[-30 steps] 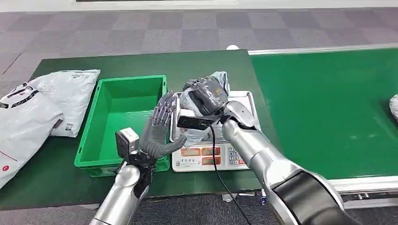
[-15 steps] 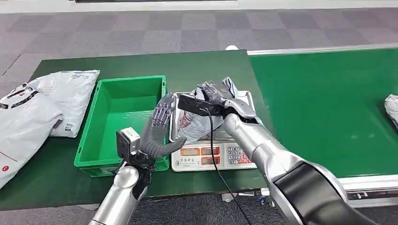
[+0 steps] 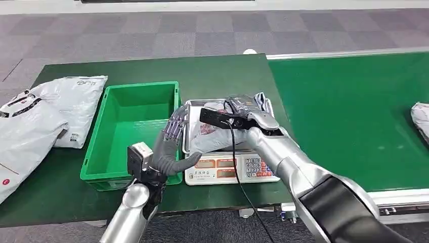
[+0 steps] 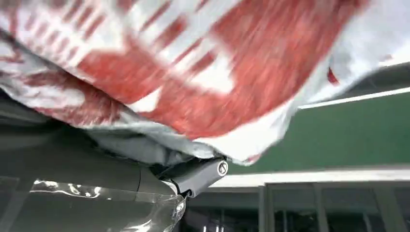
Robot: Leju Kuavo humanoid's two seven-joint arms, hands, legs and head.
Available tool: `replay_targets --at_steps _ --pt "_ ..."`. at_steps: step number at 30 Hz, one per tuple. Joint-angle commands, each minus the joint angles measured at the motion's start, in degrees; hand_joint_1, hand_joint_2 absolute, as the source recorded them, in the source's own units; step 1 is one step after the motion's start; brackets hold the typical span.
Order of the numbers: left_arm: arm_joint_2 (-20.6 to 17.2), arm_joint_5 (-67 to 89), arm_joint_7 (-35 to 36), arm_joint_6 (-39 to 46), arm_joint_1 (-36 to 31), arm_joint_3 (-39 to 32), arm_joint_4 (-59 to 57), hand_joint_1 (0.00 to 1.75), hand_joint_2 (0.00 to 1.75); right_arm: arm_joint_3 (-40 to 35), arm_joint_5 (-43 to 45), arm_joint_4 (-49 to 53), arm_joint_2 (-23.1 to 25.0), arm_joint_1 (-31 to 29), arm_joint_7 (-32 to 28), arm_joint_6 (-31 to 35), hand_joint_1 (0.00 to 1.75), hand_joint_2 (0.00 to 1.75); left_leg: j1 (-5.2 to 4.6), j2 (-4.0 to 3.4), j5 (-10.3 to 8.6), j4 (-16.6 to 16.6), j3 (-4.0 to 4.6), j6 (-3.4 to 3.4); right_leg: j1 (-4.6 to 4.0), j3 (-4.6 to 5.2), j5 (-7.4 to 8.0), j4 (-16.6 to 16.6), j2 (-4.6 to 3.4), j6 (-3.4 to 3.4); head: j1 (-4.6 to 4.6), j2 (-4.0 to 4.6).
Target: Moved the parcel from conveyor to table for the left to box.
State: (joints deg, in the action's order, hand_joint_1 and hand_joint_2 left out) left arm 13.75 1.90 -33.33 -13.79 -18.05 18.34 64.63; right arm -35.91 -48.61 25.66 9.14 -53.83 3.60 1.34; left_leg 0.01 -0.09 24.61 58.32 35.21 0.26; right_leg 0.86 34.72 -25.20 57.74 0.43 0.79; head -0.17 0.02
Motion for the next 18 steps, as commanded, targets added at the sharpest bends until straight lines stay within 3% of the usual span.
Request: replay_targets --at_steps 1,11,15,18 --pt "-1.2 0.8 -0.6 0.3 -0.9 -3.0 -2.1 0.0 1.75 -3.1 -1.8 -0.9 -2.6 0.9 1.9 0.0 0.0 1.75 0.07 0.06 -0.02 -0.2 -0.19 0.03 -0.07 -0.23 0.03 -0.2 0.02 -0.05 0.0 -0.02" --pt "-1.3 0.6 -1.0 0.9 -0.6 -3.3 -1.1 0.0 1.75 -0.5 -2.1 3.5 -3.8 2.8 1.1 3.1 0.0 1.75 0.05 0.09 -0.01 -0.1 -0.13 0.03 -0.05 -0.2 0.01 -0.2 0.07 -0.04 0.0 -0.02" --pt "-1.4 0.0 -1.3 1.0 -0.5 -3.5 -0.5 0.0 1.75 5.2 4.9 9.8 -4.6 6.8 -7.0 4.8 0.0 1.75 0.05 0.09 -0.01 -0.1 -0.12 0.03 -0.05 -0.19 0.0 -0.1 0.08 -0.04 0.0 0.0" --pt "-1.5 -0.8 -1.0 1.2 0.0 -3.9 1.2 0.0 1.75 9.2 9.1 21.0 -7.1 12.0 -10.4 8.1 0.0 1.75 0.11 0.14 0.0 -0.2 -0.16 0.04 -0.11 -0.27 0.0 -0.2 0.12 -0.06 0.0 -0.02"
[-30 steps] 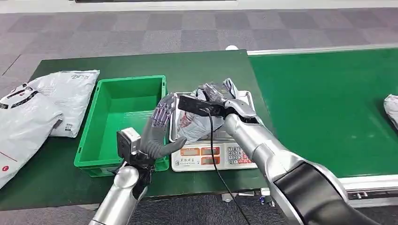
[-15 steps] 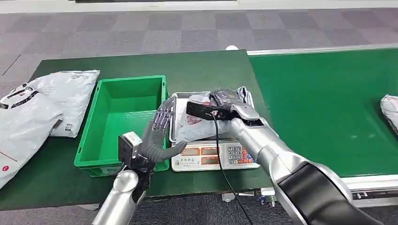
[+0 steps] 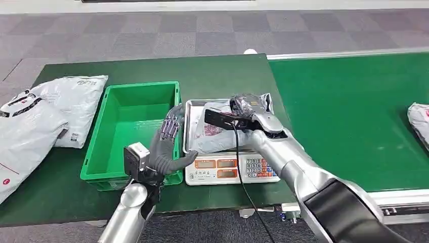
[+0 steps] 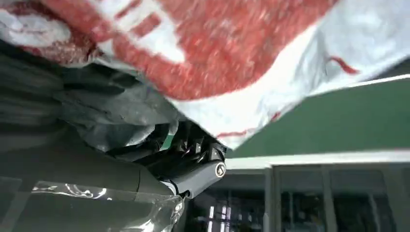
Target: Moved the parcel from conveyor to table for the left to box.
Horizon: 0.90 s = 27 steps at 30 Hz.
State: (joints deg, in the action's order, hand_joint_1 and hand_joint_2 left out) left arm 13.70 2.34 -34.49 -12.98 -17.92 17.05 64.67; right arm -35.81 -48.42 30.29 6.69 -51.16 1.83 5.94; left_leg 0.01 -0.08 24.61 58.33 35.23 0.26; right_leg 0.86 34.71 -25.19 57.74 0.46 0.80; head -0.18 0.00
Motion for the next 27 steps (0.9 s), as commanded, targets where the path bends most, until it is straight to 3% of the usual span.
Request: replay_targets --at_steps 1,6,10,14,18,26,27 --pt "-1.5 -1.4 0.5 0.5 0.0 -2.6 1.7 0.0 1.75 10.5 10.1 20.3 -5.5 11.4 -9.8 4.8 0.0 1.75 0.07 0.12 0.01 -0.1 -0.14 0.03 -0.07 -0.2 -0.02 -0.2 0.08 -0.05 0.0 0.0" --pt "-1.3 -1.9 1.0 0.8 0.3 -3.0 2.8 0.0 1.75 15.7 16.6 30.1 -7.2 17.7 -19.4 12.3 0.0 1.75 0.06 0.22 0.01 -0.1 -0.03 0.02 -0.06 -0.12 -0.05 -0.1 0.18 -0.04 0.0 0.02" --pt "-1.2 -1.9 1.0 0.8 0.2 -2.9 2.7 0.0 1.75 15.7 16.7 30.0 -7.3 17.6 -19.5 12.2 0.0 1.75 0.04 0.14 0.05 -0.1 -0.03 0.01 -0.04 -0.1 -0.06 -0.1 0.09 -0.03 0.0 0.02" --pt "-1.1 -1.9 1.1 0.6 0.0 -2.7 1.5 0.0 1.75 18.5 18.4 33.5 -5.8 20.2 -26.7 22.4 0.0 1.75 0.0 0.11 0.05 -0.1 0.05 0.02 0.0 0.02 -0.04 -0.1 0.06 -0.02 0.0 0.0" --pt "-1.1 -1.7 0.2 0.3 -1.0 -2.1 -0.8 0.0 1.75 19.9 17.3 36.5 -5.3 22.2 -27.8 29.0 0.0 1.75 0.02 0.14 0.04 -0.1 -0.05 0.03 -0.03 -0.09 -0.06 -0.1 0.1 -0.04 0.0 0.02" --pt "-1.4 -2.1 0.0 0.1 -2.4 -1.5 -1.9 0.0 1.75 20.9 19.0 38.8 -5.1 23.3 -28.9 30.1 0.0 1.75 0.02 0.13 0.04 -0.1 0.03 0.03 -0.02 0.01 -0.05 -0.1 0.08 -0.04 0.0 0.0" --pt "-1.5 -2.3 0.1 0.1 -2.4 -1.4 -1.9 0.0 1.75 21.4 22.2 41.3 -4.9 24.6 -32.8 31.3 0.0 1.75 0.03 0.11 0.04 -0.1 -0.01 0.04 -0.04 -0.04 -0.04 -0.1 0.06 -0.05 0.0 0.0"
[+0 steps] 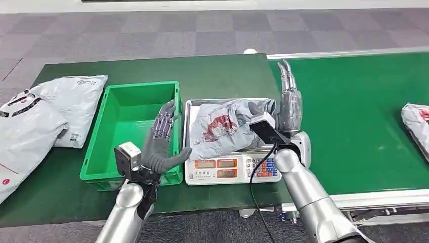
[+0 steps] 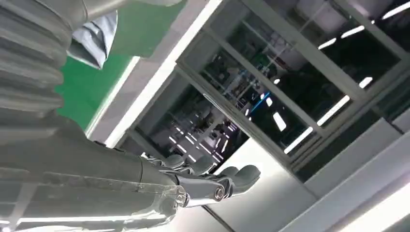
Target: Moved the parcel from conveyor to table for the left to box.
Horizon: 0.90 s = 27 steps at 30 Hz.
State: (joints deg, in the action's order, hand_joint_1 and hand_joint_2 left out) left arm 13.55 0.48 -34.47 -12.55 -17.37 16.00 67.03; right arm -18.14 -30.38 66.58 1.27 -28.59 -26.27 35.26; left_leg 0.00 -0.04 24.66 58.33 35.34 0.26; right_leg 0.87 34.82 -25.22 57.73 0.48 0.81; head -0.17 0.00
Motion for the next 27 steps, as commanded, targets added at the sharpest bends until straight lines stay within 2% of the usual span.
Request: replay_targets --at_steps 1,3,5,8,18,21,23,24,25,27 --pt "-1.4 -0.5 0.1 -0.3 -2.9 -0.3 -4.3 0.0 1.75 4.1 5.5 6.8 0.5 3.0 -6.6 3.0 0.0 1.75 0.03 0.05 0.01 -0.1 -0.12 0.04 -0.03 -0.14 -0.02 -0.1 0.02 -0.06 0.0 0.02" --pt "-1.5 -0.7 0.1 0.0 -2.6 -0.4 -4.1 0.0 1.75 7.8 7.0 13.3 1.6 7.5 -11.7 4.7 0.0 1.75 0.05 0.1 0.01 -0.1 -0.14 0.04 -0.05 -0.18 -0.03 -0.1 0.07 -0.06 0.0 0.0" --pt "-1.6 -1.0 0.3 0.2 -2.5 -0.8 -3.6 0.0 1.75 12.2 5.0 17.2 3.4 11.0 -13.7 4.7 0.0 1.75 0.06 0.18 0.01 -0.1 -0.17 0.05 -0.06 -0.23 -0.06 -0.1 0.15 -0.08 0.0 0.0" --pt "-1.7 -1.3 1.2 0.5 -2.6 -1.4 -3.8 0.0 1.75 14.0 5.5 20.1 3.2 14.4 -13.7 4.7 0.0 1.75 0.08 0.26 0.02 -0.1 -0.17 0.05 -0.08 -0.27 -0.1 -0.2 0.23 -0.05 0.0 0.0" --pt "-1.9 -1.0 1.2 0.5 -2.6 -1.2 -4.2 0.0 1.75 14.3 6.2 19.9 3.5 14.7 -13.7 4.7 0.0 1.75 0.04 0.04 0.09 -0.1 -0.12 -0.01 -0.05 -0.16 -0.08 -0.1 0.0 -0.06 0.0 0.02" --pt "-2.0 0.5 1.5 1.1 -1.9 -0.3 -4.8 0.0 1.75 12.5 8.9 20.4 1.7 16.2 -13.7 4.7 0.0 1.75 0.03 0.0 0.1 -0.1 -0.13 -0.01 -0.03 -0.15 -0.09 -0.1 -0.02 -0.06 0.0 0.0" --pt "-2.0 1.6 1.7 1.8 -1.6 -0.1 -5.2 0.0 1.75 12.4 7.4 22.0 1.5 17.3 -13.7 4.7 0.0 1.75 0.07 0.05 0.1 -0.2 -0.22 -0.01 -0.07 -0.27 -0.08 -0.2 0.02 -0.06 0.0 0.0" --pt "-2.4 4.6 1.7 4.4 -1.4 0.7 -5.3 0.0 1.75 12.3 7.1 23.4 1.5 18.3 -13.7 4.7 0.0 1.75 0.02 0.06 0.1 -0.1 -0.18 -0.03 -0.03 -0.22 -0.11 -0.2 0.05 -0.05 0.0 0.0" --pt "-3.0 11.6 1.6 12.2 -1.6 2.4 -5.6 0.0 1.75 12.4 5.9 26.0 1.7 19.7 -13.7 4.7 0.0 1.75 0.02 0.06 0.11 -0.1 -0.14 -0.03 -0.02 -0.18 -0.12 -0.1 0.05 -0.04 0.0 0.0" --pt "-3.4 15.8 2.3 15.5 -3.0 3.5 -7.1 0.0 1.75 11.7 3.4 29.3 1.6 20.4 -13.7 4.7 0.0 1.75 0.01 0.1 0.12 -0.1 -0.16 -0.02 -0.02 -0.2 -0.14 -0.1 0.09 -0.05 0.0 0.02"
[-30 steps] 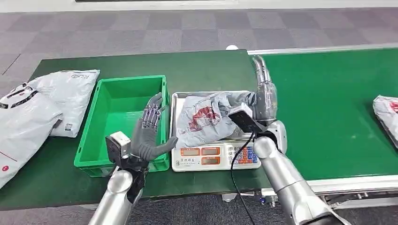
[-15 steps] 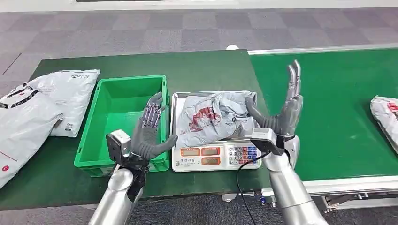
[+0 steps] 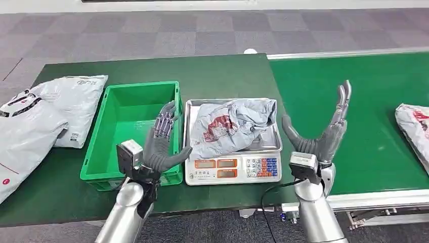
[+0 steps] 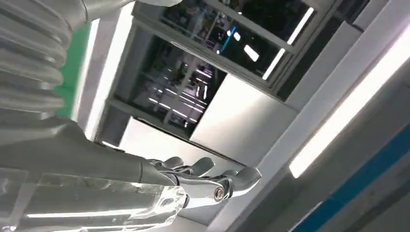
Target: Moved the parcel from conveyor to table for the left to box.
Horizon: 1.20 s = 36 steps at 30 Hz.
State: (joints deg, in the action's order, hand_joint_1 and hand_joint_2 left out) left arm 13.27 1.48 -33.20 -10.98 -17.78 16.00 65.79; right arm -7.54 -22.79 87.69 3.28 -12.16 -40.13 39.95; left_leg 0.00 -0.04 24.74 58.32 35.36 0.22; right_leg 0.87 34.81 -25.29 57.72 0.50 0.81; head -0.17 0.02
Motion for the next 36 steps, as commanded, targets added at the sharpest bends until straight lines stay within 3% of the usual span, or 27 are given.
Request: replay_targets --at_steps 1,6,10,16,22,23,25,36 --pt "-3.0 16.5 1.1 15.6 -3.4 3.7 -6.4 0.0 1.75 0.9 -4.6 9.1 -0.3 3.8 0.1 0.0 0.0 1.75 0.0 0.1 0.02 -0.1 -0.08 0.02 0.0 -0.1 -0.06 0.0 0.08 -0.03 0.0 0.0" --pt "-1.8 17.9 2.7 18.6 -7.3 3.4 -9.4 0.0 1.75 -0.4 -2.7 9.5 -0.8 3.0 0.1 0.0 0.0 1.75 0.03 0.1 0.03 0.0 -0.03 0.02 -0.03 -0.04 -0.05 0.0 0.07 -0.04 0.0 -0.02" --pt "-0.5 30.8 6.1 29.7 -15.1 9.3 -19.0 0.0 1.75 -0.4 -2.1 7.7 -1.2 1.5 0.1 0.0 0.0 1.75 0.05 0.21 -0.02 0.0 -0.05 0.02 -0.05 -0.1 -0.03 -0.1 0.18 -0.05 0.0 -0.02" --pt "0.3 36.6 8.6 33.4 -17.6 12.2 -22.8 0.0 1.75 -0.5 -1.6 7.0 -1.1 0.9 0.1 0.0 0.0 1.75 0.02 0.01 -0.02 -0.1 -0.13 -0.02 -0.02 -0.19 0.04 -0.1 -0.01 0.01 0.0 -0.02" --pt "6.1 42.6 15.1 25.7 -28.4 18.7 -36.5 0.0 1.75 -0.4 -1.7 5.8 -0.7 -1.3 0.1 0.0 0.0 1.75 0.01 0.28 -0.08 0.1 0.05 -0.03 -0.01 -0.05 0.03 0.0 0.26 0.04 0.0 -0.02" --pt "6.7 42.6 18.3 20.7 -29.8 20.0 -38.6 0.0 1.75 -0.1 -2.0 5.5 -0.8 -1.2 0.1 0.0 0.0 1.75 0.05 0.3 -0.08 0.0 -0.01 -0.04 -0.05 -0.15 0.04 -0.1 0.29 0.02 0.0 0.0" --pt "6.7 46.4 24.3 18.9 -31.2 26.0 -39.5 0.0 1.75 2.5 -7.1 6.2 0.6 -0.4 0.1 0.0 0.0 1.75 0.06 0.19 -0.06 0.0 -0.03 -0.07 -0.06 -0.18 0.07 -0.1 0.21 0.05 0.0 0.0" --pt "6.7 46.4 24.3 18.9 -31.2 26.0 -39.5 0.0 1.75 2.5 -7.1 6.2 0.6 -0.4 0.1 0.0 0.0 1.75 -0.01 -0.02 -0.03 0.0 -0.08 -0.03 0.01 -0.1 0.07 -0.1 -0.05 0.03 0.0 -0.02"
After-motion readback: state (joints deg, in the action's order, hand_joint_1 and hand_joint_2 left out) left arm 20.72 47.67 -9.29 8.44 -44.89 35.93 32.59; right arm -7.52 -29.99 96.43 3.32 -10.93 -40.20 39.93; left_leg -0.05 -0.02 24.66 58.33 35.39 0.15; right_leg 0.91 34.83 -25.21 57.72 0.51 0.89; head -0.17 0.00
